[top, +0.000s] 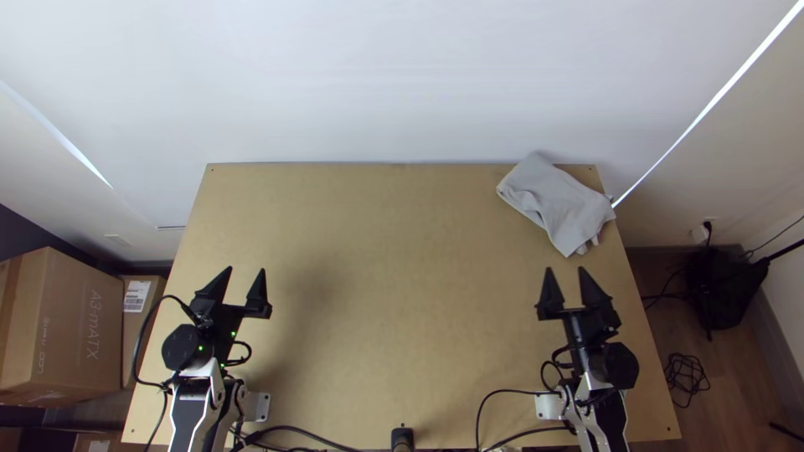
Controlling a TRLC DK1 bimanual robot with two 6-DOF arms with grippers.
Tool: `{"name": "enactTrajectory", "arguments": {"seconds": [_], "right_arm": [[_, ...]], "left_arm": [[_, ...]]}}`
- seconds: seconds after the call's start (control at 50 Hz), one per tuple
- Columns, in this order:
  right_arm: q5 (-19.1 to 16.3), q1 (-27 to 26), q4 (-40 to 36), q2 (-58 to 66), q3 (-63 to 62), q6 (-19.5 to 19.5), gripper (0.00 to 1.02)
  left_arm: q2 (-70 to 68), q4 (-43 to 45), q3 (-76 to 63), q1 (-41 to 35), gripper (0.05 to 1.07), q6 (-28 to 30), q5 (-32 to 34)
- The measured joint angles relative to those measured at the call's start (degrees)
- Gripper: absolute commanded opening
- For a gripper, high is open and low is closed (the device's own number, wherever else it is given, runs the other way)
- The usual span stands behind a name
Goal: Fold the t-shirt
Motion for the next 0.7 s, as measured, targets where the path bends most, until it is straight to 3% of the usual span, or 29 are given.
{"name": "enactTrajectory", "arguments": {"seconds": [0.24,0.7], "right_arm": [[0.5,6.8,-8.8,0.2,0.0,-2.5,0.99],[0.6,7.0,-8.9,0.2,0.0,-4.5,0.99]], "left_arm": [[-9.7,-4.1,-3.8,-1.7,1.03,3.0,-0.5],[-9.9,-3.8,-4.0,-0.9,1.03,4.1,-2.8]]}}
